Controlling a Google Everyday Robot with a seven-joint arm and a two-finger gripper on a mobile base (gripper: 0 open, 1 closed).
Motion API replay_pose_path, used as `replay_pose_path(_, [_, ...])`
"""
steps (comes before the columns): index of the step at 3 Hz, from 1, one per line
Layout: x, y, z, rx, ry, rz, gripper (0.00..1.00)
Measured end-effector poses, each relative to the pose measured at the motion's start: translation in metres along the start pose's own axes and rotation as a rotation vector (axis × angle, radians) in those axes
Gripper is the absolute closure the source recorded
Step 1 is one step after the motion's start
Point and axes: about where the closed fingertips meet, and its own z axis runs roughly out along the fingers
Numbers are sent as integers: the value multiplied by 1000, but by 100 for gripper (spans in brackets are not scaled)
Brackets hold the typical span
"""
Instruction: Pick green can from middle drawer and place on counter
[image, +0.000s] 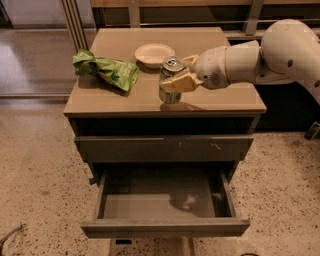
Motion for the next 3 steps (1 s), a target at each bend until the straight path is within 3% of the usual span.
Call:
replay_pose_path(1, [8, -28, 10, 6, 43, 57, 100])
replay_pose_path(2, [26, -47, 16, 10, 100, 159, 100])
replay_pose_path(3, [35, -53, 19, 9, 119, 207, 100])
